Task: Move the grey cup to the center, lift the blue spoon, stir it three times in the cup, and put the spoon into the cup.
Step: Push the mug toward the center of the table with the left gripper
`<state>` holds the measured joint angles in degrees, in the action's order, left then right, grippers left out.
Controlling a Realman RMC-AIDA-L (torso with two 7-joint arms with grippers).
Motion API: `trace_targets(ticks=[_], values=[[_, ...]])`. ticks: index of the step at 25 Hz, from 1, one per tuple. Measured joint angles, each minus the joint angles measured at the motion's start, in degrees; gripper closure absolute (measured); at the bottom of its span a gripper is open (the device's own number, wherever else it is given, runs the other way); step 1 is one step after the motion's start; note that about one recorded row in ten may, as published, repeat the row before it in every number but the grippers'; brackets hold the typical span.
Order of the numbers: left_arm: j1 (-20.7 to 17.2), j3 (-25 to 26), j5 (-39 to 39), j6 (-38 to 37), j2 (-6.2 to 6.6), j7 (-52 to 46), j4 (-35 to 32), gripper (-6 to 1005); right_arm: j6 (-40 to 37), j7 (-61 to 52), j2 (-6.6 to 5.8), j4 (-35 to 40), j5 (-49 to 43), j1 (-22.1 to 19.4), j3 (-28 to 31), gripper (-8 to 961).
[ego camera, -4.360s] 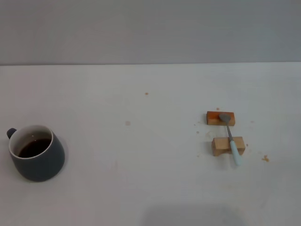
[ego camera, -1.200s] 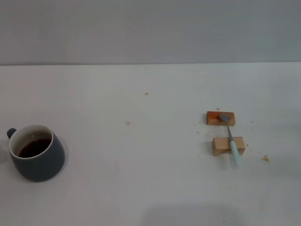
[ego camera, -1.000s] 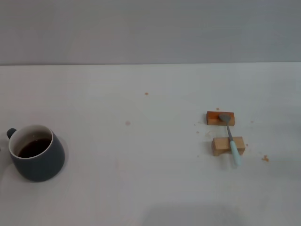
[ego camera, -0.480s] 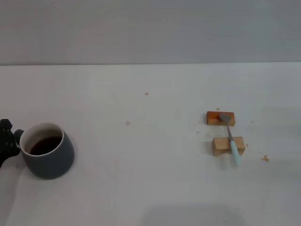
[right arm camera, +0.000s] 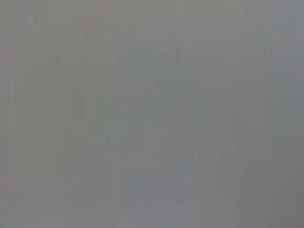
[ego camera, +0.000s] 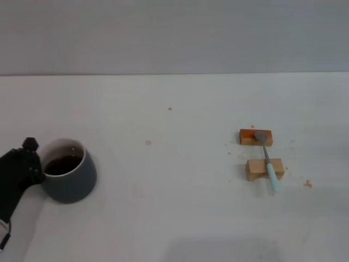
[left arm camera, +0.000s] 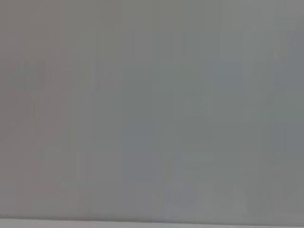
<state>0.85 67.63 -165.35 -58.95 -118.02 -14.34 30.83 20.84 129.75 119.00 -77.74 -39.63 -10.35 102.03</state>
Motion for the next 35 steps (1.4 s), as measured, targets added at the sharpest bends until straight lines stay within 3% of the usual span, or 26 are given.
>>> trace_targets(ticks=[11,23,32,35], values=[[0.2,-3.7,0.0,0.1,-0.02,-1.4,0.8,1001,0.1,0.0,-0.01,0.1,0.0,-0.1,-0.1,535],[-0.1,0.0,-0.1,0.3,0.63,-1.2,2.9,1001,0.1,0.0,-0.09,0.3,0.0,-0.2,-0.1,536],[6.0,2.4,-0.1,0.4,0.17,0.3,-8.8,1001,0.2,-0.8,-0.12,-0.2,-0.4,-0.6,-0.2,536],[6.4,2.4,-0.1,0.4,0.16,0.3,-9.3,1001,0.3,-0.9,-0.15,-0.2,-0.4,-0.6,-0.2,536]])
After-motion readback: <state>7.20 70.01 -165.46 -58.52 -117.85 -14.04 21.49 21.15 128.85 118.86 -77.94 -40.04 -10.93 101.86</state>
